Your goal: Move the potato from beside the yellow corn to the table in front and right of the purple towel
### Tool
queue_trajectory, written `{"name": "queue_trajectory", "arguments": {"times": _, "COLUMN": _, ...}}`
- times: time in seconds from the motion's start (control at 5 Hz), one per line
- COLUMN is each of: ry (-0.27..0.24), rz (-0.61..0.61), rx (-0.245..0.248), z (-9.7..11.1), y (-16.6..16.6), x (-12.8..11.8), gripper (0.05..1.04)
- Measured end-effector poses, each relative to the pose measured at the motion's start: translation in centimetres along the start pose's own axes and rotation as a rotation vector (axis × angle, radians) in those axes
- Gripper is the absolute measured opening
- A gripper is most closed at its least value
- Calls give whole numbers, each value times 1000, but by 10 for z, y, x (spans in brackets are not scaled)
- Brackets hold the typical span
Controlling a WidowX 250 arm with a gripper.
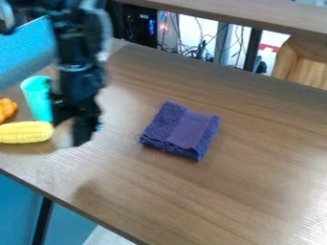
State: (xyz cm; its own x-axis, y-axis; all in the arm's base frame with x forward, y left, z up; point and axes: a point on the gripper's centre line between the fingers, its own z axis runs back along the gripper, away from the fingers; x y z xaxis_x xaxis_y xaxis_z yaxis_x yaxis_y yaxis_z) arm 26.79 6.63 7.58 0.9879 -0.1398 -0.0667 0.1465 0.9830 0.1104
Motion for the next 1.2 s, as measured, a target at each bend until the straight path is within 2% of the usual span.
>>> {"name": "queue_trajectory", "arguments": {"times": 0.2, "ry": 27, "rz": -146, "rx": 58, "z": 7, "y": -44, "x": 28, "gripper": 642}}
{"name": "queue_trajectory", "arguments": {"times": 0.4, "ry": 3, "rz": -343, "rx": 9, "z": 6, "y": -90, "x": 56, "gripper": 642}}
{"name": "queue_trajectory", "arguments": {"times": 0.6, "ry": -14, "rz": -457, "rx": -23, "z": 5, "y": -128, "x": 75, "gripper": 642}}
{"name": "queue_trajectory", "arguments": {"times": 0.8, "ry": 3, "rz": -555, "rx": -33, "z": -6, "y": -164, "x": 87, "gripper": 642}}
{"name": "queue_trajectory", "arguments": {"times": 1.0, "ry": 57, "rz": -622, "rx": -10, "z": -17, "y": -191, "x": 91, "gripper": 713}}
{"name": "queue_trajectory", "arguments": {"times": 1.2, "ry": 67, "rz": -615, "rx": -19, "z": -20, "y": -197, "x": 86, "gripper": 984}}
